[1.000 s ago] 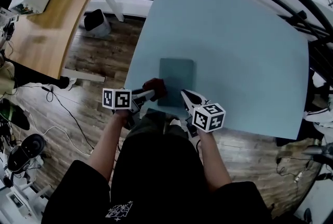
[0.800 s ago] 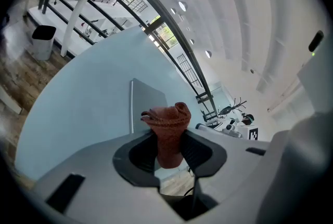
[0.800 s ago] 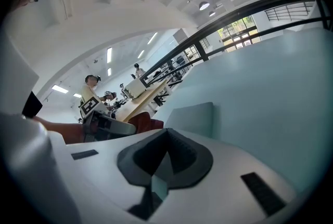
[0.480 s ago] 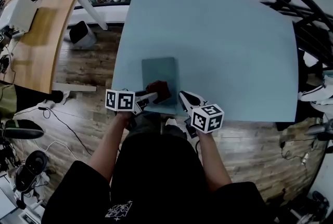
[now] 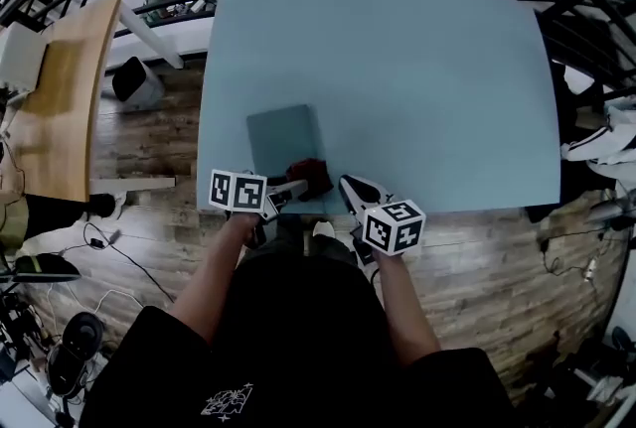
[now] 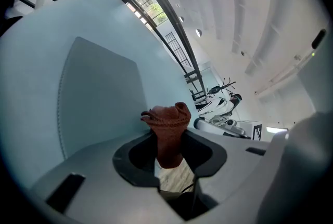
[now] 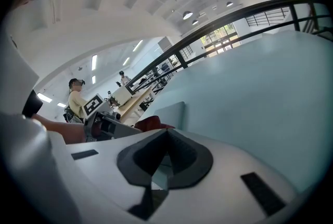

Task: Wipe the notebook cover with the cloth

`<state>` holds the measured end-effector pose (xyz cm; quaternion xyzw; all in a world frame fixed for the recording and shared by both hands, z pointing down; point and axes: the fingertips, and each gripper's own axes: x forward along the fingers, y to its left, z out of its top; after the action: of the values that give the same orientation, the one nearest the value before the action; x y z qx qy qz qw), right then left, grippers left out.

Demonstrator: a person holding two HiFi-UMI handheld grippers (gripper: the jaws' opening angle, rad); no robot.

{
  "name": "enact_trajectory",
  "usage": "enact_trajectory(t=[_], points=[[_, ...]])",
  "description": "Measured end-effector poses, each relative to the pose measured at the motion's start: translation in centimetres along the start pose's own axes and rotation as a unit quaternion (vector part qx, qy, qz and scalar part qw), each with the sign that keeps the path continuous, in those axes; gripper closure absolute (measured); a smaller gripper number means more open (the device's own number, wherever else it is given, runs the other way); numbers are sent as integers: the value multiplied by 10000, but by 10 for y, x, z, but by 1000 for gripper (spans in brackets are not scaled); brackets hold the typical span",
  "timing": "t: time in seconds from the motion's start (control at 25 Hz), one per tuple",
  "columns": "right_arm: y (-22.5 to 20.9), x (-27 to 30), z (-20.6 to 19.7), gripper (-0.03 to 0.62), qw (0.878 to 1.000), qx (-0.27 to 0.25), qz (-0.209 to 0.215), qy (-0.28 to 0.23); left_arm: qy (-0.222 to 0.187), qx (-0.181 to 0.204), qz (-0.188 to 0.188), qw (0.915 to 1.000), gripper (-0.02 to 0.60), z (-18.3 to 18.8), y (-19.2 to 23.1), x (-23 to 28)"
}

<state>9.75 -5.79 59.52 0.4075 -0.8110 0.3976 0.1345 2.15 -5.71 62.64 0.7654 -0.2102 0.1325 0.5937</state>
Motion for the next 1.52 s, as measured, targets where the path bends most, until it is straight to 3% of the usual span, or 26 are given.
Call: enact_trajectory(t=[0.32, 0.72, 1.52], points=[[-6, -9, -7, 589, 9998, 117, -128, -25, 290, -118, -17, 9995, 454, -17, 3, 17], [-3, -5, -16, 588, 9999, 87, -89, 100, 289, -265, 161, 9991, 454, -21, 15, 13], [33, 29, -20, 588, 9967, -350, 493, 532, -398, -673, 469, 9958, 454, -30, 45, -49]])
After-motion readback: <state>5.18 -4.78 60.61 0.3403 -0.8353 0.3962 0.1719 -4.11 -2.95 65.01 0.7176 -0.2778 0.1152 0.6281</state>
